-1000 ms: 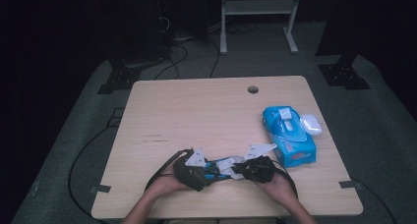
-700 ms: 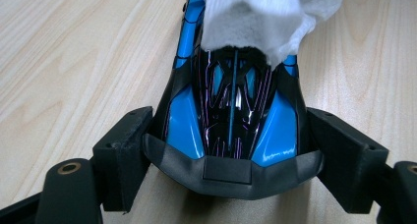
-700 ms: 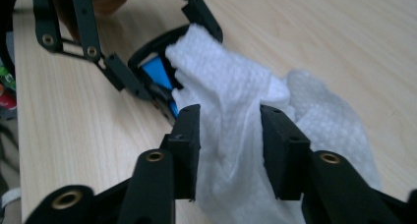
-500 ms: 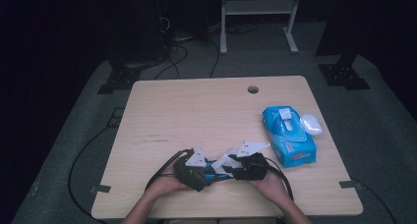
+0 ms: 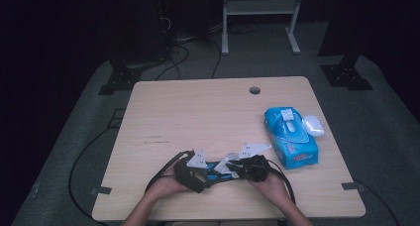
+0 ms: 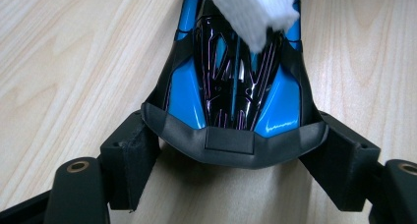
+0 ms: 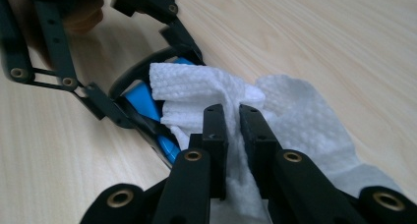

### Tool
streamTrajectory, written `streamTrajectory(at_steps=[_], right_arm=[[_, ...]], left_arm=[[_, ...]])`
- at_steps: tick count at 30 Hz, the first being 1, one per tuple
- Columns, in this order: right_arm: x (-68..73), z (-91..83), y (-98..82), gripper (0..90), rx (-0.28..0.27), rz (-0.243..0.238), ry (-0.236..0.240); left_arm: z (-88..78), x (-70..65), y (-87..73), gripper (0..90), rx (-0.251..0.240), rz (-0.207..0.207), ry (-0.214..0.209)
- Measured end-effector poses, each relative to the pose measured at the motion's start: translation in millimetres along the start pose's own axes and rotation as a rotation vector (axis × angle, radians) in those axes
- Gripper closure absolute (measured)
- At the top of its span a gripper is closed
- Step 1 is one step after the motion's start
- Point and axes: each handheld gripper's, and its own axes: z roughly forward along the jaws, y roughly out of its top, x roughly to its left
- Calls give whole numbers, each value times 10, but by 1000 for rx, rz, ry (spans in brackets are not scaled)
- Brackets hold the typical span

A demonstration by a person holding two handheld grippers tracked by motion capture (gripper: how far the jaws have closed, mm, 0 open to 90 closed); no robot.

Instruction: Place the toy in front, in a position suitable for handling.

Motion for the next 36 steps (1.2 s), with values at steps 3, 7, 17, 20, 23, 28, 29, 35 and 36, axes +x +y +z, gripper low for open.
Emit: streamTrajectory(at_steps=[3, 7, 17, 20, 23, 28, 29, 35, 36], right_arm=[[107, 48, 65, 821, -26, -5, 81], [212, 122, 78, 825, 25, -78, 75], [272, 225, 110, 828, 27, -72, 133], [246, 216, 129, 828, 35, -75, 132], [153, 129, 144, 828, 13, -52, 73], [149, 153, 166, 829, 13, -42, 95], [193, 198, 183, 829, 10, -49, 126], [301, 424, 280, 832, 40, -79, 166], [247, 407, 288, 832, 24, -46, 175]], left_arm=[[2, 1, 5, 252, 2, 4, 2], [10, -3, 7, 244, -4, 2, 3], [55, 6, 29, 199, -10, -10, -1], [52, 4, 27, 231, -14, -1, -1], [55, 3, 27, 233, -17, -4, -3], [60, 0, 30, 234, -21, -4, -2], [59, 1, 30, 234, -19, -3, -2], [53, 4, 24, 234, -17, -3, -2], [58, 4, 26, 234, -20, -5, -3]])
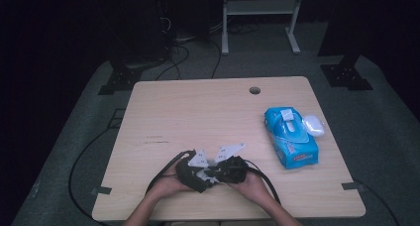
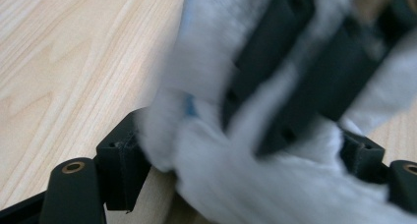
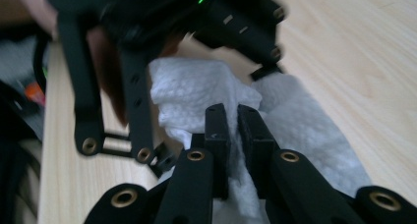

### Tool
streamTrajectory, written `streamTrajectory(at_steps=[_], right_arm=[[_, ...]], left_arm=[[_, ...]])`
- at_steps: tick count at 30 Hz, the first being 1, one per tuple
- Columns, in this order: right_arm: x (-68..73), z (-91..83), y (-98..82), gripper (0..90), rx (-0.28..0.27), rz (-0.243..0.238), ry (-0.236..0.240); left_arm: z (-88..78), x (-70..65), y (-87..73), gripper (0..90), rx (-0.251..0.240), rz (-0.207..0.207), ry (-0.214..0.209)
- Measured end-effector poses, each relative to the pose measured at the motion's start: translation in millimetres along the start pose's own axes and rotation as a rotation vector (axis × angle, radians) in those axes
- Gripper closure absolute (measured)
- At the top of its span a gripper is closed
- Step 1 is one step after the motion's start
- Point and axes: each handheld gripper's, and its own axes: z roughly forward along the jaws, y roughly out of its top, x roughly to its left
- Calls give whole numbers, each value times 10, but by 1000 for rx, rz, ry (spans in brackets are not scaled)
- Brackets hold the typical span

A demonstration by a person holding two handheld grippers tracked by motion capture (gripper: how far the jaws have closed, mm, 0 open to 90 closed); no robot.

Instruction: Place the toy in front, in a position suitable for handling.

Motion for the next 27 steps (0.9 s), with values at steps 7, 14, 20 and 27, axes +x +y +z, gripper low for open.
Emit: streamTrajectory(at_steps=[7, 14, 20, 27], right_arm=[[-58, 23, 32, 832, -4, 38, -62], [-243, -132, -68, 834, -5, 109, -117], [-171, -27, -5, 835, 5, 66, -85], [-301, -203, -102, 837, -4, 128, -131]], left_arm=[[-6, -6, -2, 235, 2, 0, 2], [4, -4, 1, 235, -4, -4, 2], [-3, -6, -1, 236, 0, -3, 3], [2, -7, 3, 236, -1, -6, 2]])
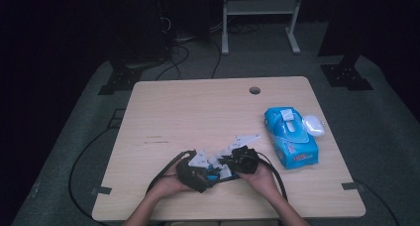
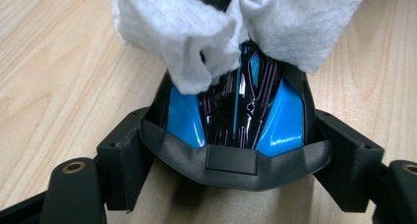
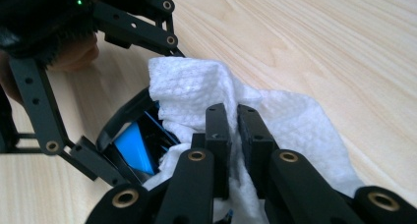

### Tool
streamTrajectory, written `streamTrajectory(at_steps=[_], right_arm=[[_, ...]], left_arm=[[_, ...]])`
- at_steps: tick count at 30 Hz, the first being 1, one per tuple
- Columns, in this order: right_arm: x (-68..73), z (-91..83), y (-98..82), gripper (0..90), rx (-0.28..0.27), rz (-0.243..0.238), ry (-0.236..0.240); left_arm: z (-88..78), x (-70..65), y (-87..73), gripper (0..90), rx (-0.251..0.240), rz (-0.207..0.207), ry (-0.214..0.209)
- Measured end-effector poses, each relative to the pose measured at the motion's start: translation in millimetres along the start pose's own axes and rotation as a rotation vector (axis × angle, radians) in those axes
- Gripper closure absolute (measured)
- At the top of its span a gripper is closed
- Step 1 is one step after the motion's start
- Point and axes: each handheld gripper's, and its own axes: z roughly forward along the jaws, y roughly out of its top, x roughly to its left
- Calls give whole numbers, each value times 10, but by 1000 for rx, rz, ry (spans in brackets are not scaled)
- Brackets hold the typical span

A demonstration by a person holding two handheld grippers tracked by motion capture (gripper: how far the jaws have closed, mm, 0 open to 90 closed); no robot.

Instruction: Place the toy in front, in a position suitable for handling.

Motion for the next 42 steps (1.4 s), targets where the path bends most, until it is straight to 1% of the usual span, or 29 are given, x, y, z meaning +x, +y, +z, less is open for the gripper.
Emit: streamTrajectory(at_steps=[1, 3, 5, 6, 7, 9, 11, 12, 14, 15, 18, 20, 21, 23, 24, 26, 27, 29, 30, 32, 33, 34, 36, 38, 40, 41, 42], right_arm=[[17, 13, 2, 837, -2, 1, 6], [66, 57, 12, 836, -8, -15, 31], [89, 65, 33, 837, 4, -45, 21], [77, 51, 35, 837, 10, -45, 20], [53, 27, 27, 837, 11, -45, 13], [-24, -42, -4, 837, 13, -35, -5], [-113, -126, -53, 837, 36, -39, -65], [-159, -161, -89, 837, 52, -27, -79], [-224, -225, -166, 837, 40, 17, -59], [-222, -245, -187, 837, 36, 24, -56], [-188, -255, -202, 837, 28, 17, -41], [-207, -265, -207, 837, 34, 13, -33], [-225, -278, -222, 837, 39, 13, -39], [-264, -318, -268, 837, 60, 2, -74], [-288, -339, -293, 837, 57, 21, -75], [-306, -344, -302, 837, 50, 37, -71], [-295, -329, -289, 837, 49, 30, -72], [-250, -284, -253, 837, 21, 29, -41], [-224, -262, -228, 836, 15, 25, -31], [-185, -242, -194, 836, 20, 9, -30], [-189, -246, -196, 836, 23, 9, -29], [-208, -260, -210, 837, 27, 14, -31], [-268, -307, -263, 837, 54, 14, -66], [-324, -380, -330, 836, 60, 30, -80], [-345, -431, -373, 824, 69, 36, -73], [-344, -440, -388, 807, 65, 33, -71], [-340, -440, -388, 771, 65, 31, -65]], left_arm=[[0, -1, -1, 236, -1, -2, -1], [-4, 1, 0, 236, 3, 3, 1], [-3, -1, 1, 237, 2, 4, 2], [-1, -1, 1, 237, 1, 3, 1], [0, -2, 0, 237, 0, -1, -1], [-2, 3, 0, 237, 2, 5, 0], [-5, 5, -2, 237, 4, 9, -1], [-3, 5, -1, 237, 3, 9, -1], [0, 4, 2, 237, 3, 7, -1], [1, 5, 3, 237, 3, 7, -1], [-1, 2, 3, 237, 4, 6, 1], [-1, 1, 4, 236, 5, 7, 2], [-1, 1, 4, 237, 5, 7, 2], [2, 3, 4, 236, 2, 6, 0], [4, 4, 5, 237, 1, 6, -1], [9, 6, 8, 236, 1, 6, -1], [8, 5, 8, 236, 0, 6, -1], [1, 4, 6, 236, 4, 8, 1], [-1, 3, 5, 236, 4, 7, 2], [-2, 1, 4, 236, 5, 8, 3], [-4, 1, 5, 236, 7, 11, 4], [-2, 0, 5, 236, 5, 9, 4], [-3, 1, 2, 236, 3, 10, 3], [-5, 1, 3, 236, 5, 13, 4], [-5, 1, 4, 236, 5, 14, 4], [-5, 1, 3, 236, 5, 14, 4], [-6, 0, 4, 236, 6, 14, 5]])
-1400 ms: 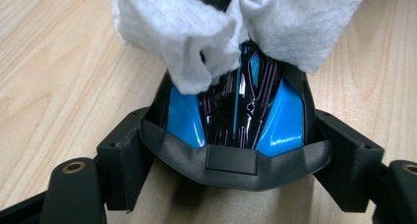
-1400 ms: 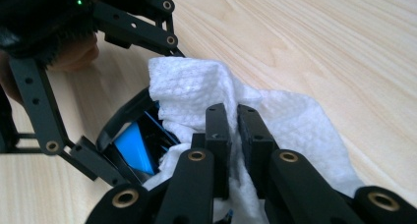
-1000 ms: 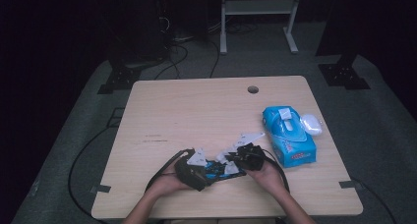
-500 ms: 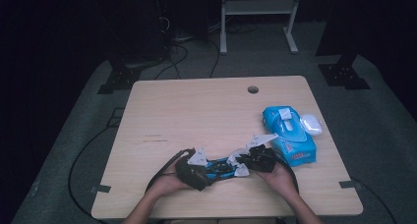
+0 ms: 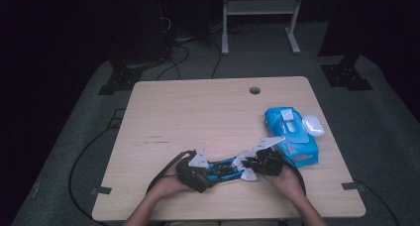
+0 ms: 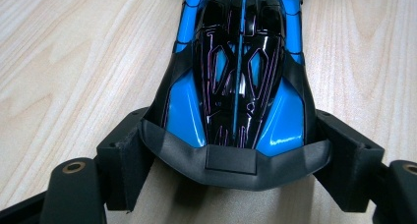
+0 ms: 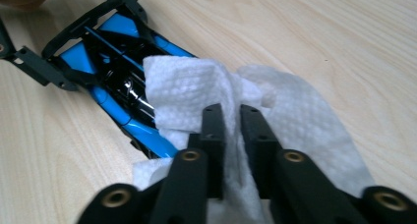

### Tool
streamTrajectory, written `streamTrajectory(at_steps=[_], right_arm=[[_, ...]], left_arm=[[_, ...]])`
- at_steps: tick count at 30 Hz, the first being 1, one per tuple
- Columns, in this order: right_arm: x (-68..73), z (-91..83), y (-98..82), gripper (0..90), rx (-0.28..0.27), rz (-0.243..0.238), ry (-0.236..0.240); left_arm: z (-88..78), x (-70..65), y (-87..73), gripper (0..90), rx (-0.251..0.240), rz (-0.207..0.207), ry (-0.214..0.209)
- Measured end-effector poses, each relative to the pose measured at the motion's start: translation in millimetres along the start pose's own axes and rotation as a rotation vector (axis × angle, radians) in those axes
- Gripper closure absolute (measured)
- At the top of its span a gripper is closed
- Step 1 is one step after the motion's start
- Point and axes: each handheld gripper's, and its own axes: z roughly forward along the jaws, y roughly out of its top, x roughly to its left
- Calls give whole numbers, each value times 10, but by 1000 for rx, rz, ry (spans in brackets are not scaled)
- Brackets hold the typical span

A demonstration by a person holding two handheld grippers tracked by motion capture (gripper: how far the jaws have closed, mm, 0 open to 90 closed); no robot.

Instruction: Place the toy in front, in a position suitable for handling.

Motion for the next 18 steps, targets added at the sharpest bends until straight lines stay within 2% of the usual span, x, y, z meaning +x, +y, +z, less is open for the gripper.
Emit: streamTrajectory(at_steps=[5, 9, 12, 14, 16, 18], right_arm=[[39, 12, 65, 577, -15, -30, 12], [31, 77, 103, 496, -42, -9, 7], [-6, 150, 136, 521, -51, 22, 19], [-23, 180, 143, 627, -63, 39, 19], [-37, 185, 133, 697, -57, 33, -2], [-93, 157, 112, 772, -60, 58, 18]], left_arm=[[-1, -3, 1, 236, 1, 1, 1], [1, -2, 2, 236, 1, 2, 0], [0, -1, 1, 236, 1, 1, 0], [-1, 0, 1, 236, 1, 2, -1], [0, 1, 0, 236, 1, 2, -1], [0, 2, 0, 236, 1, 1, -1]])
